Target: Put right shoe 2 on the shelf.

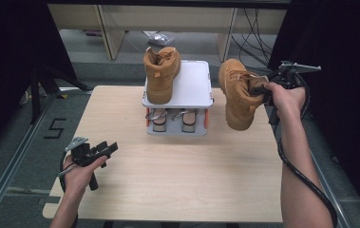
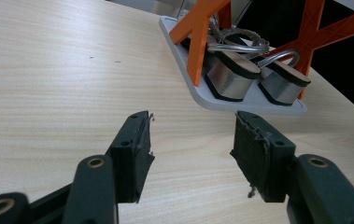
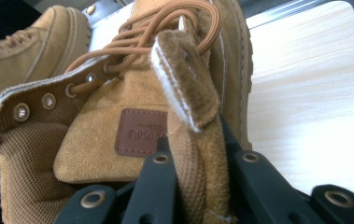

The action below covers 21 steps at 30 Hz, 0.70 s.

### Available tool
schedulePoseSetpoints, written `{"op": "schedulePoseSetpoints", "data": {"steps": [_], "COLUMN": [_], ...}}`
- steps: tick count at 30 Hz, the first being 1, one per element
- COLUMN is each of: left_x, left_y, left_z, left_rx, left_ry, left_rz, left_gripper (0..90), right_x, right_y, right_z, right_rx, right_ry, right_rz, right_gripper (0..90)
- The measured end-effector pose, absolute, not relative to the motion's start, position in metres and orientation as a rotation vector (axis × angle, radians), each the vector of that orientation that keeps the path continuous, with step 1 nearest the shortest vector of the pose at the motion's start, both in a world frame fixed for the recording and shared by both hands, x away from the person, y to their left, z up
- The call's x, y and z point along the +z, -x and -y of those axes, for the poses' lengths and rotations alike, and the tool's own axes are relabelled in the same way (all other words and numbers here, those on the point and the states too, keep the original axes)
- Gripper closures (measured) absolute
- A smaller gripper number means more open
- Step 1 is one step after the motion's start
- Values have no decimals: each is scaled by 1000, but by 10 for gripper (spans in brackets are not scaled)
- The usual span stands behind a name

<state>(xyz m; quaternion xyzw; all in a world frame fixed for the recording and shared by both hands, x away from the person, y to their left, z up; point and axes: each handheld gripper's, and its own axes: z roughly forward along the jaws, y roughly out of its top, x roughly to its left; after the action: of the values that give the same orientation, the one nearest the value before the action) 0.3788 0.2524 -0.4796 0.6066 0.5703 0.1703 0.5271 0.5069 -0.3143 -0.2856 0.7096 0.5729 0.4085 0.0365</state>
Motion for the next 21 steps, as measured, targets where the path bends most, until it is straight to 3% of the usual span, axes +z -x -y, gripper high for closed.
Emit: {"op": "schedulePoseSetpoints", "data": {"steps": [21], "left_x": [-478], "left_y": [-378], "left_z": [-256], "left_rx": [413], "left_ry": [-1436], "left_rz": [-1364], "left_gripper": [457], "right_x": [-267], "right_y": [-522], "right_z": [292], "right_rx": [1296], "right_ry": [-2149], "right_rz": [-1757], "right_gripper": [834]}}
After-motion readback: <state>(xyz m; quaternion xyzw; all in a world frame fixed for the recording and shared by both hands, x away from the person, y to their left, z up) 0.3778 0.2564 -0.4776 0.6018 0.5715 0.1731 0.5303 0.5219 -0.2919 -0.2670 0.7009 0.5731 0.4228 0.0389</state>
